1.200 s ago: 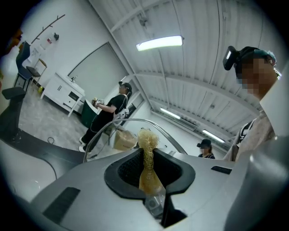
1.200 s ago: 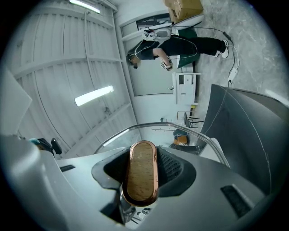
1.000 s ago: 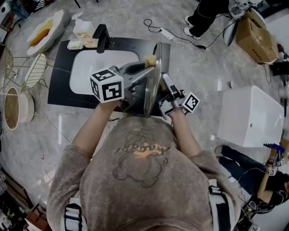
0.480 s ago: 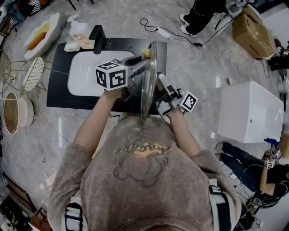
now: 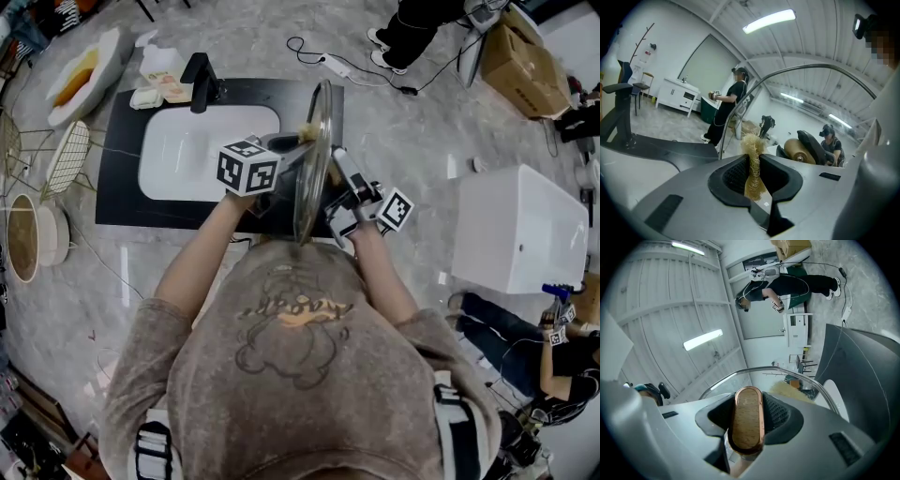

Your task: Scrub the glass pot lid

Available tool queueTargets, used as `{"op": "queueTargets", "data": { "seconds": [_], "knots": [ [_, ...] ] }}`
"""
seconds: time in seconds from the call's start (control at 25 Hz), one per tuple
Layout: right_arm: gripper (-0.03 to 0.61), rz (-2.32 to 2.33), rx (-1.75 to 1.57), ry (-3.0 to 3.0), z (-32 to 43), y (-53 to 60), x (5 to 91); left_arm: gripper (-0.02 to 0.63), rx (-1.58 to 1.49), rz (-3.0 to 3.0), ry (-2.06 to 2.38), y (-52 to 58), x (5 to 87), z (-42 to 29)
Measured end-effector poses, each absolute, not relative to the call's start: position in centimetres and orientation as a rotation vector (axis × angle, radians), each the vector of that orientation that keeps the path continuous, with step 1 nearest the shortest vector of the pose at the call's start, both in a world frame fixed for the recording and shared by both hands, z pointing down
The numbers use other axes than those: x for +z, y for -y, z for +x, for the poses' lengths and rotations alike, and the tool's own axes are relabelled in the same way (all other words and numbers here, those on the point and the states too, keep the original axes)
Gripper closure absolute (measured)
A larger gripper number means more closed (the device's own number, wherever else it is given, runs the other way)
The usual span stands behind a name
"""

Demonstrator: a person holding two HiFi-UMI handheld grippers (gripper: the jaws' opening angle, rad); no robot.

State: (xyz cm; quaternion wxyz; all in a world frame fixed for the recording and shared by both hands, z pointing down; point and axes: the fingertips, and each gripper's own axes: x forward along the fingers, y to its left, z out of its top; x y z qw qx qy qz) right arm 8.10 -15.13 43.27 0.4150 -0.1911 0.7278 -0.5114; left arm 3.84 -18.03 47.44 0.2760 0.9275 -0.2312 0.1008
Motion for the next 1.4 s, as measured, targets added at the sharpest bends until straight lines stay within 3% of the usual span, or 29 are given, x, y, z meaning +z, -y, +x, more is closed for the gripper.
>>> {"op": "queueTargets", "data": {
  "seconds": [0.52,1.4],
  "knots": [
    [0.407,-0.536,-1.264,-1.801,9.9,16.3,44.0,0.540,0.300,2.478,0.412,11.6,47.4,4.8],
    [0.407,-0.531,-1.307,-1.799,9.5,16.0,45.2,0.540,0.056,2.572,0.277,12.1,35.5,3.9]
  ]
}}
